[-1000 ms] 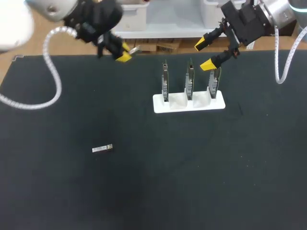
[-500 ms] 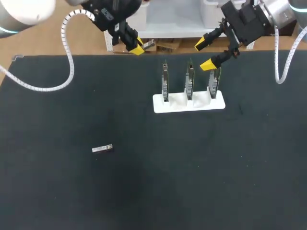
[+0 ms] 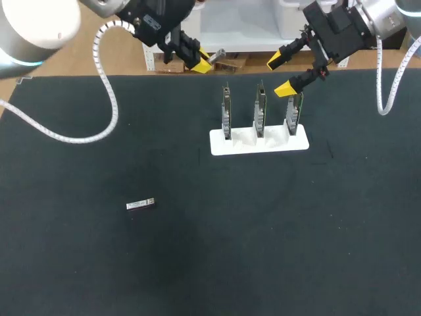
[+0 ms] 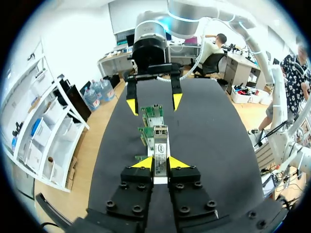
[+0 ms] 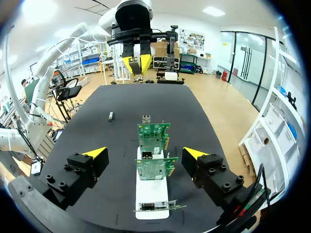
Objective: Pick up the optical module with the left hand, and insert it into the network port with the right hand.
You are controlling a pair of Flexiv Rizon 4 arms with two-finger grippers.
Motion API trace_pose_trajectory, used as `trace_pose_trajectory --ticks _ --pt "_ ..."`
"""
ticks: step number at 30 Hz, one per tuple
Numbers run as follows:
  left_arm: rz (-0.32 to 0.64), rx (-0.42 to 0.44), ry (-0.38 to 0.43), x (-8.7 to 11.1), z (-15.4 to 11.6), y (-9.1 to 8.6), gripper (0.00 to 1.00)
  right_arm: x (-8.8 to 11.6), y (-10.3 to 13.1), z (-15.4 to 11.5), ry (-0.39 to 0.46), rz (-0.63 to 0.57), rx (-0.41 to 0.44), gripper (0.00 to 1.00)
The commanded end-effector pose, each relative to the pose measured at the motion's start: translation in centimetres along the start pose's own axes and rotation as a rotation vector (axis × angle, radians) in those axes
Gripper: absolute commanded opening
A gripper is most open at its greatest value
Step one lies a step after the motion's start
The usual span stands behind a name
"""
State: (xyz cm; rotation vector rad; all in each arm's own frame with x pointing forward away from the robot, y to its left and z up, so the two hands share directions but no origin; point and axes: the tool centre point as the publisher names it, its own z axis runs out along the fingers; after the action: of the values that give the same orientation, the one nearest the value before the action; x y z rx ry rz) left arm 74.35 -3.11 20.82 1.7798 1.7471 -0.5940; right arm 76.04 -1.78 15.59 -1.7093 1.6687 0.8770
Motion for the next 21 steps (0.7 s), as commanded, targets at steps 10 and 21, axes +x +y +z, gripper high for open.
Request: trace_pose_trajectory --ticks 10,21 --pt "0.016 -0.012 -0.111 -1.7 1.2 1.3 0.00 0.0 0.1 0.0 -0.001 -0.001 0.003 1.00" --pt "0.084 -0.004 -0.096 -2.4 2.5 2.1 0.00 0.0 0.1 0.0 -0.001 -0.001 0.003 1.00"
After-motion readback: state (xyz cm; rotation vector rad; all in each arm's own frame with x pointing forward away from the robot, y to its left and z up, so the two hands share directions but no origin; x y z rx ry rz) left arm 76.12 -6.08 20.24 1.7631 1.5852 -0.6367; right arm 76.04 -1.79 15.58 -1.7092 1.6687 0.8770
